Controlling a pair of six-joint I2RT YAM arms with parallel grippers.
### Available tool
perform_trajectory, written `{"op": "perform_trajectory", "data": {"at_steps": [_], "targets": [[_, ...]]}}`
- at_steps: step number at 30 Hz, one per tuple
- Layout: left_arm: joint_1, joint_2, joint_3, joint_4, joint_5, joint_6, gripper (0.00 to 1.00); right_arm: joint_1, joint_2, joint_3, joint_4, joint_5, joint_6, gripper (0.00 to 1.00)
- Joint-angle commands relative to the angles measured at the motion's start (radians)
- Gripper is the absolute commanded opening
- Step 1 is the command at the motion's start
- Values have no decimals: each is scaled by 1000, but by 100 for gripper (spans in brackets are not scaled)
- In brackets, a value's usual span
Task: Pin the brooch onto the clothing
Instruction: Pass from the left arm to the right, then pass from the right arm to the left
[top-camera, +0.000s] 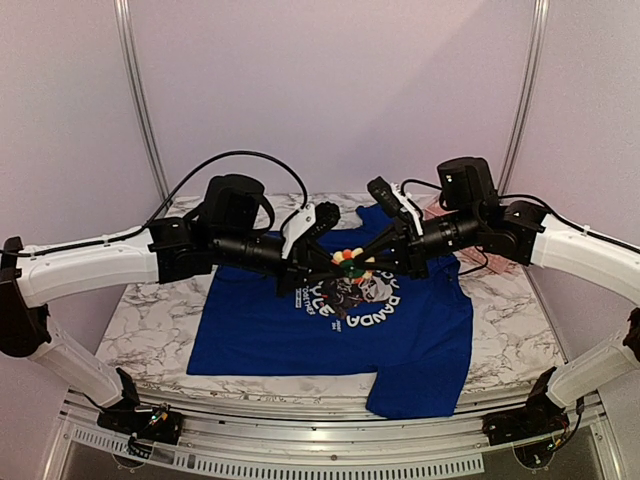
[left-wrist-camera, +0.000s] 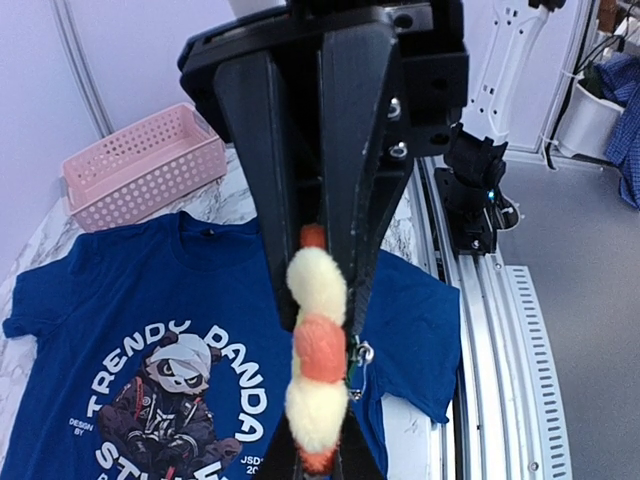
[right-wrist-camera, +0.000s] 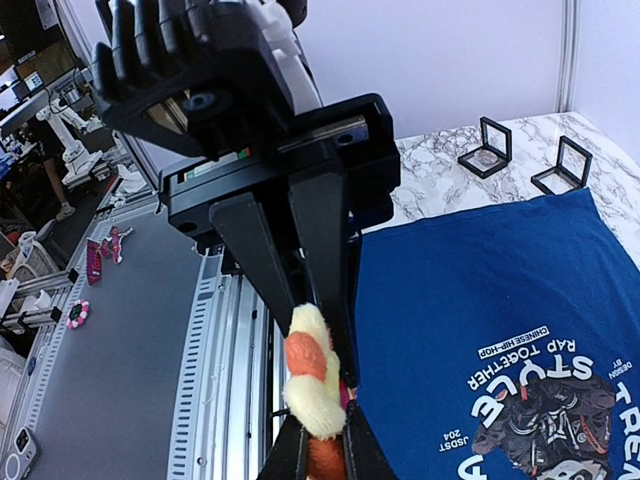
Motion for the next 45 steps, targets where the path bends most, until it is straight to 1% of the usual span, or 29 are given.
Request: {"op": "perform_trajectory", "data": {"at_steps": [1, 2, 3, 4, 5, 6, 8, 10, 12, 13, 15, 17, 18, 20, 21, 24, 26, 28, 30, 31, 34, 38, 45], "targets": [[-1, -49, -42, 62, -3, 2, 13, -15, -9, 8, 39, 56, 52, 0], [8, -61, -53, 86, -13, -9, 35, -22, -14, 3, 60, 76, 83, 0], [19, -73, -63, 110, -21, -17, 60, -33, -18, -1, 83, 107, 104, 0], [33, -82, -70, 125, -31, -20, 72, -46, -24, -8, 129, 142, 142, 0], [46, -92, -76, 128, -48, -21, 80, -63, -30, -21, 183, 166, 171, 0], [61, -100, -83, 129, -76, -27, 84, -83, -46, -33, 238, 183, 213, 0], [96, -115, -104, 188, -90, -65, 86, -117, -75, -68, 387, 228, 309, 0], [109, -122, -125, 235, -69, -110, 86, -131, -103, -103, 550, 282, 387, 0], [109, -119, -142, 307, -11, -155, 85, -132, -114, -129, 728, 289, 448, 0], [109, -114, -147, 360, 13, -182, 84, -132, -109, -137, 815, 286, 475, 0], [108, -88, -138, 470, 52, -263, 77, -131, -93, -141, 955, 261, 524, 0], [100, -56, -99, 581, 60, -318, 68, -129, -67, -139, 1067, 234, 547, 0], [96, -42, -82, 625, 57, -328, 67, -128, -56, -139, 1112, 227, 562, 0], [90, -14, -41, 695, 48, -350, 67, -123, -37, -143, 1197, 214, 581, 0], [90, 0, -13, 715, 39, -363, 69, -117, -30, -142, 1232, 210, 590, 0], [94, 43, 60, 743, 61, -359, 75, -86, -13, -129, 1291, 196, 587, 0], [94, 65, 100, 746, 78, -365, 77, -62, -2, -120, 1302, 189, 568, 0], [89, 84, 136, 742, 100, -369, 76, -44, 5, -122, 1325, 187, 547, 0], [80, 99, 167, 732, 110, -374, 72, -34, 12, -117, 1335, 176, 546, 0], [75, 106, 180, 725, 109, -378, 68, -31, 14, -116, 1339, 168, 546, 0], [64, 120, 199, 704, 114, -383, 51, -22, 16, -114, 1341, 163, 549, 0], [46, 121, 196, 718, 138, -375, 38, -14, 14, -118, 1342, 163, 551, 0], [31, 131, 211, 728, 157, -365, 30, -10, 23, -117, 1351, 151, 566, 0]]}}
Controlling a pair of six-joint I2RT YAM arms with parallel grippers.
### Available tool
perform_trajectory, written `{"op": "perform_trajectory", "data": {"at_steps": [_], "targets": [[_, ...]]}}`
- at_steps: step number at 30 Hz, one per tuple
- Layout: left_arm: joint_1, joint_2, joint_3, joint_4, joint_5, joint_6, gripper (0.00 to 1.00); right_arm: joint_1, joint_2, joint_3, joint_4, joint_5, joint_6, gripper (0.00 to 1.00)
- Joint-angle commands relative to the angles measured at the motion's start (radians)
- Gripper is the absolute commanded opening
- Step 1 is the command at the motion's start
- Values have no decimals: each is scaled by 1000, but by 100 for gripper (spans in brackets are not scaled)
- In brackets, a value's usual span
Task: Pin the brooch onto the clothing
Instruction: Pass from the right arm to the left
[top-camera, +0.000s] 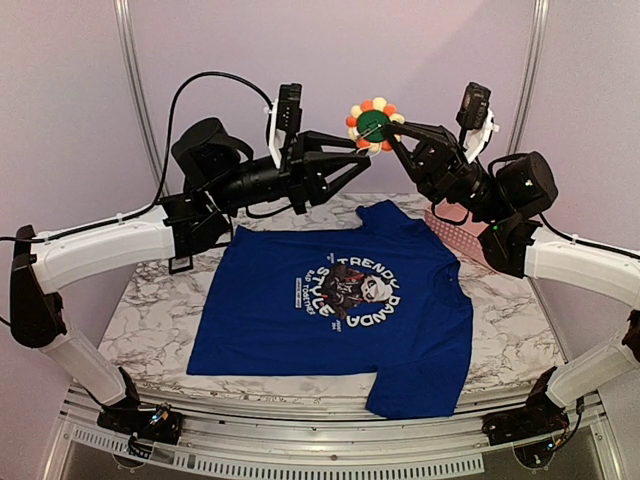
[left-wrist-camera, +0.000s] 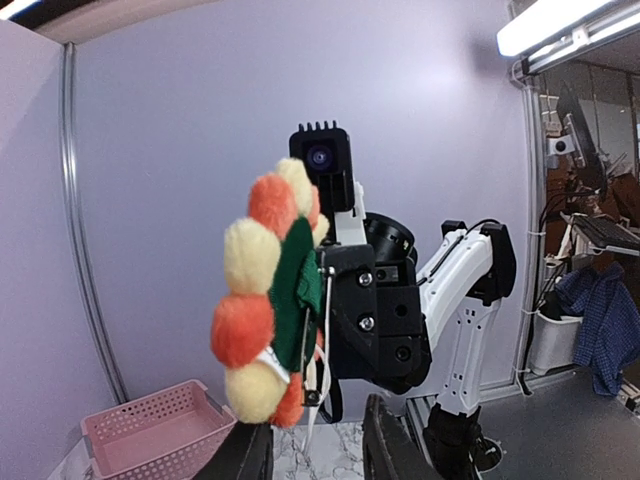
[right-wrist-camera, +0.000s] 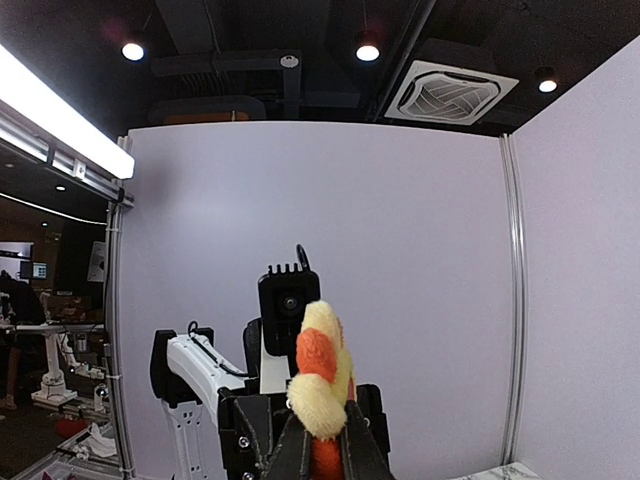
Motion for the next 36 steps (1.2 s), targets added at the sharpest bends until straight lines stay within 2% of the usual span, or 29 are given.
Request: {"op": "perform_trajectory", "data": {"at_steps": [1, 6, 12, 20, 21, 22, 24, 26, 28, 32, 36], "targets": [[-15, 17, 25, 19, 17, 10, 29, 11, 17, 6, 21, -13, 15, 0], [-18, 18, 35, 21, 18, 11, 24, 12, 24, -3, 17, -13, 22, 0], [-20, 22, 42, 15, 18, 22, 0, 12, 25, -6, 13, -11, 24, 0], [-13, 6, 45, -36, -2, 43, 0, 11, 12, -43, -34, -12, 26, 0], [-10, 3, 42, -62, -12, 56, 0, 11, 2, -49, -60, -8, 17, 4], [-6, 0, 40, -100, -23, 73, 0, 11, -10, -55, -97, 1, 9, 12], [11, -6, 38, -186, -29, 118, 0, 12, -42, -61, -195, 14, -19, 34], [28, -14, 39, -288, -10, 176, 0, 10, -77, -58, -330, 17, -77, 51], [40, -29, 41, -412, 1, 276, 0, 6, -125, -51, -486, 14, -157, 63], [50, -57, 51, -698, -18, 465, 0, -1, -216, 5, -881, -16, -296, 97], [45, -75, 64, -939, -34, 627, 0, -9, -230, 89, -1259, -1, -435, 99]]}}
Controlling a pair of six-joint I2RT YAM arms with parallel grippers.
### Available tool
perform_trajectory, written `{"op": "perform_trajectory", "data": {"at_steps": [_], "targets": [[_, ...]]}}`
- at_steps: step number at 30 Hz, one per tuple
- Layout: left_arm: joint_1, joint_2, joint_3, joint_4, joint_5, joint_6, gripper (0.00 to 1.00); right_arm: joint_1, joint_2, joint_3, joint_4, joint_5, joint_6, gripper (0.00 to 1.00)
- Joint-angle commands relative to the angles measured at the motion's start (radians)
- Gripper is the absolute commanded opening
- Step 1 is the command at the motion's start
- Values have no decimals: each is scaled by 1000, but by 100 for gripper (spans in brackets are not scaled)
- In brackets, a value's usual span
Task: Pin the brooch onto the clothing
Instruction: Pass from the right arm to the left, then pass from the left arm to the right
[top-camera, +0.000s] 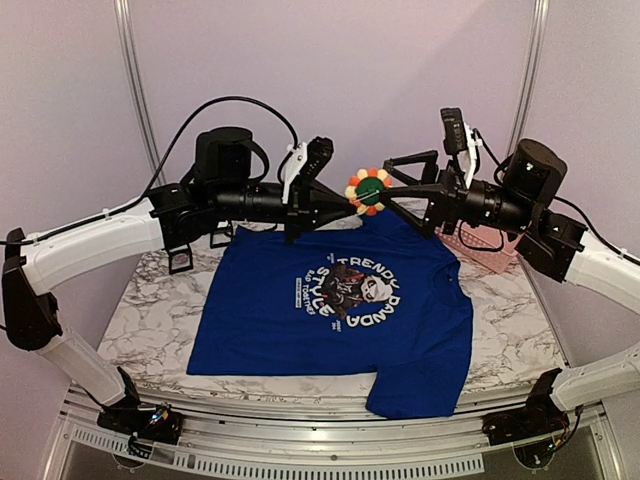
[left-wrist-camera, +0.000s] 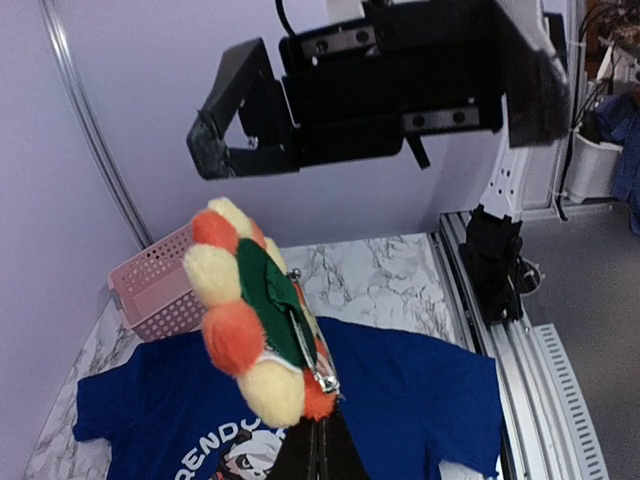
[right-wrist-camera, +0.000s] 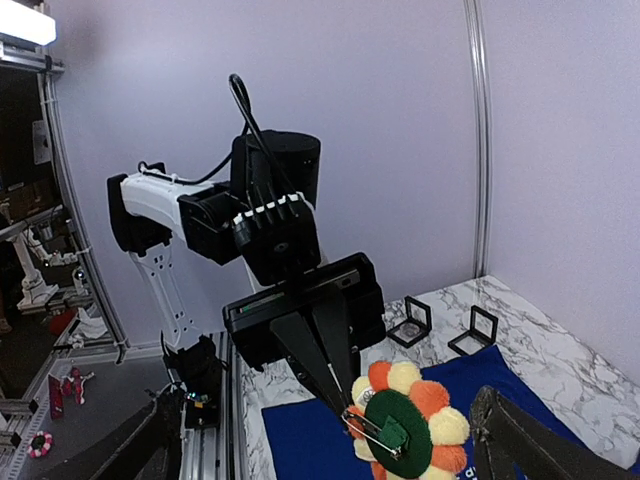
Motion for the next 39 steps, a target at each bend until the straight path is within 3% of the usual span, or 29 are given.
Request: {"op": "perform_trajectory", "data": {"at_steps": [1, 3, 7, 14, 20, 23, 27, 29, 33, 34, 36, 37, 39], "targets": [[-3, -43, 38, -398, -16, 259, 0, -8, -4, 101, -541, -3, -205, 99], [-19, -46, 48, -479, -22, 344, 0, -10, 33, 157, -658, -14, -260, 97], [-49, -49, 63, -592, -28, 449, 0, -10, 141, 287, -811, -77, -345, 83], [-66, -52, 56, -599, -53, 456, 0, -8, 290, 427, -940, -221, -451, 75], [-68, -51, 54, -599, -55, 452, 0, 7, 353, 433, -952, -266, -461, 67], [-70, -49, 55, -590, -48, 448, 0, 12, 372, 434, -921, -275, -447, 53], [-70, -49, 50, -586, -49, 448, 0, 14, 381, 424, -880, -288, -433, 22], [-70, -56, 42, -578, -49, 442, 0, 13, 379, 417, -871, -303, -431, 2], [-61, -90, -15, -456, -88, 329, 0, 13, 367, 398, -829, -274, -411, 0], [-50, -107, -41, -393, -110, 280, 15, 9, 355, 377, -793, -241, -385, 0], [-17, -139, -92, -289, -116, 197, 64, -15, 314, 324, -691, -242, -338, 0], [-2, -154, -113, -257, -99, 166, 76, -32, 290, 294, -627, -258, -288, 0], [13, -182, -158, -203, -65, 111, 82, -55, 233, 221, -460, -285, -201, 0]]}}
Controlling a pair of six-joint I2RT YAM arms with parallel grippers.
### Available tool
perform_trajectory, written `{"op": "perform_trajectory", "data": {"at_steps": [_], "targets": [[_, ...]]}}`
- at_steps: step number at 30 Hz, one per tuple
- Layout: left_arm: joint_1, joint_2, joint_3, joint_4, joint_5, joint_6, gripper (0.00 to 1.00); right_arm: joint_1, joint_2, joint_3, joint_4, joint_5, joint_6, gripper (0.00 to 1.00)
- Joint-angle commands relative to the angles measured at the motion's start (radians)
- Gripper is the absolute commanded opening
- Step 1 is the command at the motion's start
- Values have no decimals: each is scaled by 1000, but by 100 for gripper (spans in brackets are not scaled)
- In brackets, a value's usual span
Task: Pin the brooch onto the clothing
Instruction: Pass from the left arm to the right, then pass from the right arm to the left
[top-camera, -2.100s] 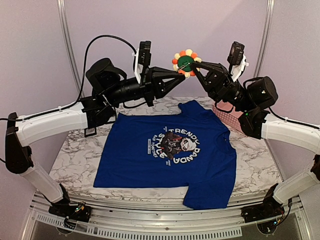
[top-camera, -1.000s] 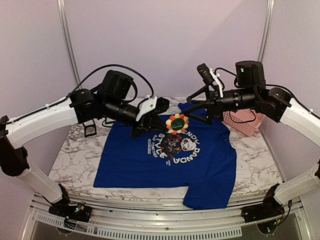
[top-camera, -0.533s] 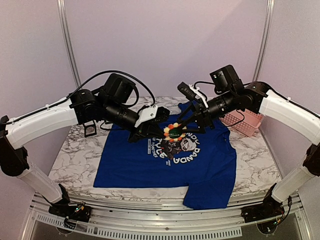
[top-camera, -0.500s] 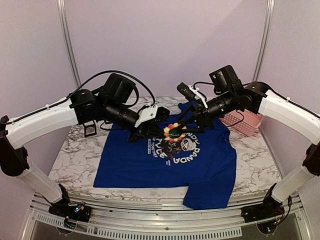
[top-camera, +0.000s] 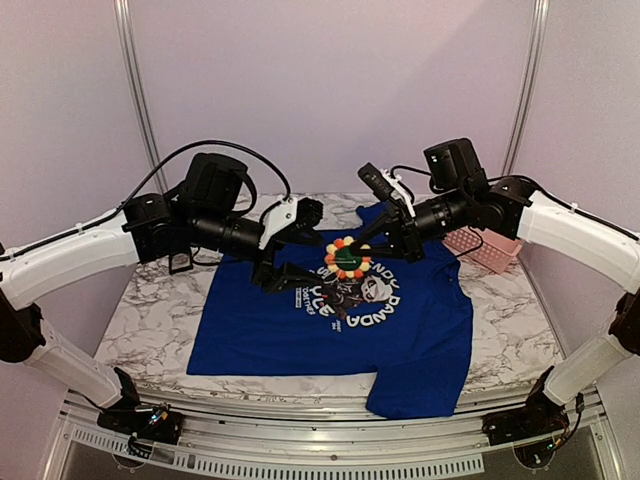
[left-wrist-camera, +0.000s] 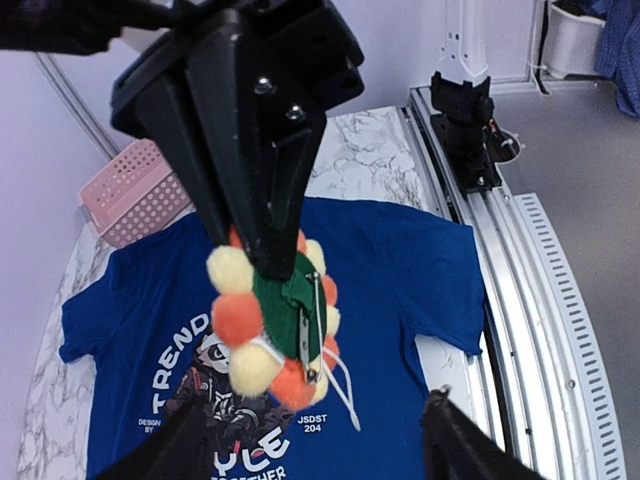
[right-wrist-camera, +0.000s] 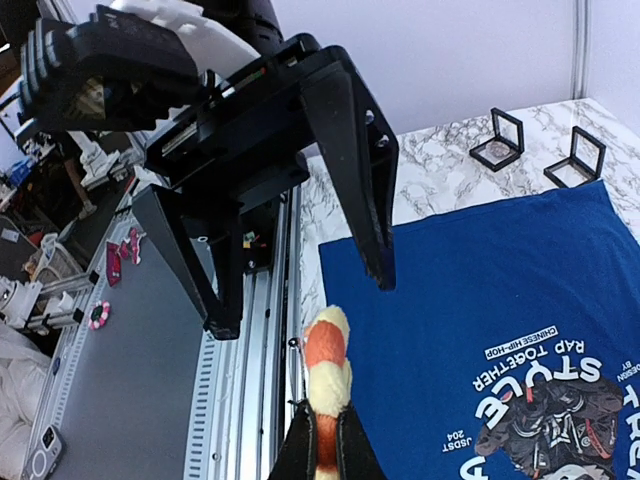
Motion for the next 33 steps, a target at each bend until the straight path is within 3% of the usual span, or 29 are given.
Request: {"op": "perform_trajectory", "data": {"at_steps": [1, 3, 8, 14, 19, 30, 33], "targets": [[45, -75, -95, 225, 44, -186, 87, -49, -123, -143, 376, -34, 197, 0], [42, -91, -144, 328, 91, -259, 89, -54, -174, -232, 625, -39, 308, 0], [5, -60, -189, 599, 75, -487, 89, -54, -257, -385, 1016, 29, 497, 0], [-41, -4, -191, 882, 12, -658, 84, -36, -289, -487, 1253, 121, 630, 0], [-67, 39, -155, 951, -11, -718, 62, -24, -288, -501, 1305, 127, 645, 0], [-96, 90, -89, 986, -21, -752, 46, -21, -276, -500, 1305, 111, 636, 0], [-98, 91, -85, 987, -22, -754, 29, -21, -271, -500, 1305, 110, 637, 0]]}}
